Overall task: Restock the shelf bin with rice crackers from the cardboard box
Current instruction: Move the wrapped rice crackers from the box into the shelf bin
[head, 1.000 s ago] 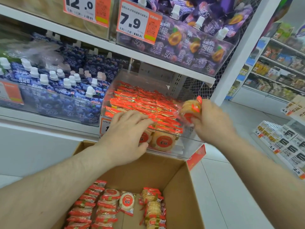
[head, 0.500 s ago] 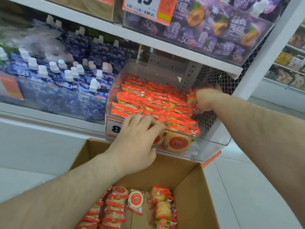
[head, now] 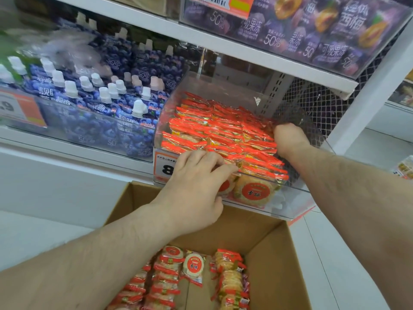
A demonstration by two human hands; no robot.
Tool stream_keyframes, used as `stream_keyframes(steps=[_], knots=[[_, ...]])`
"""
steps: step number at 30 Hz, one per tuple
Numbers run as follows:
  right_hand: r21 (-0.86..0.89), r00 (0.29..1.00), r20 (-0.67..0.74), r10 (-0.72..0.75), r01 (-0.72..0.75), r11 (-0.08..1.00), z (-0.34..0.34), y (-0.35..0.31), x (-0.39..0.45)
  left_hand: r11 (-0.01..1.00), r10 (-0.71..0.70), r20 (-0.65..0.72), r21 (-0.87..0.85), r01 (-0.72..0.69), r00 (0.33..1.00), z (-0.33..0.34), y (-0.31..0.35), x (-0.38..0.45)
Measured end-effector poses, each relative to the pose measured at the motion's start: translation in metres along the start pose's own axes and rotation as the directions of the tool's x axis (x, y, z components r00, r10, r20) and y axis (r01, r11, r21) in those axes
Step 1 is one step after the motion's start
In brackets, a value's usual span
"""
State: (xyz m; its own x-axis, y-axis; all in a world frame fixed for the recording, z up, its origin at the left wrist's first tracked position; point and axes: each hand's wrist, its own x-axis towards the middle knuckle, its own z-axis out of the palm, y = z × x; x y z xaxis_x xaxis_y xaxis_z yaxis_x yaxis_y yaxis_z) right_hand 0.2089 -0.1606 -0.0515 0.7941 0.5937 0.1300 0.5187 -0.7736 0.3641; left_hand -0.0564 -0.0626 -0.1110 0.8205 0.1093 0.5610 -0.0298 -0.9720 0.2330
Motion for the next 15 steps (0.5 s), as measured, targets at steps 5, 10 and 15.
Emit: stream_keyframes(steps=[5,10,15], knots=[[0.048,0.997,0.069,-0.032,0.028,0.998,-0.02,0.007,-0.008,1.0,-0.006,0.032,-0.018,0.006,0.999,-0.003,0.0,0.001],[0.373,0.981,-0.152,0.118,-0.054,0.926,-0.041,0.007,-0.037,0.997,0.058,-0.027,-0.044,-0.059,0.998,-0.006,0.009,-0.001],[0.428,0.627,-0.778,0.045,0.475,0.769,-0.051,-0.03,-0.13,0.985,0.104,0.163,-0.152,-0.079,0.981,-0.001,0.02,-0.016]])
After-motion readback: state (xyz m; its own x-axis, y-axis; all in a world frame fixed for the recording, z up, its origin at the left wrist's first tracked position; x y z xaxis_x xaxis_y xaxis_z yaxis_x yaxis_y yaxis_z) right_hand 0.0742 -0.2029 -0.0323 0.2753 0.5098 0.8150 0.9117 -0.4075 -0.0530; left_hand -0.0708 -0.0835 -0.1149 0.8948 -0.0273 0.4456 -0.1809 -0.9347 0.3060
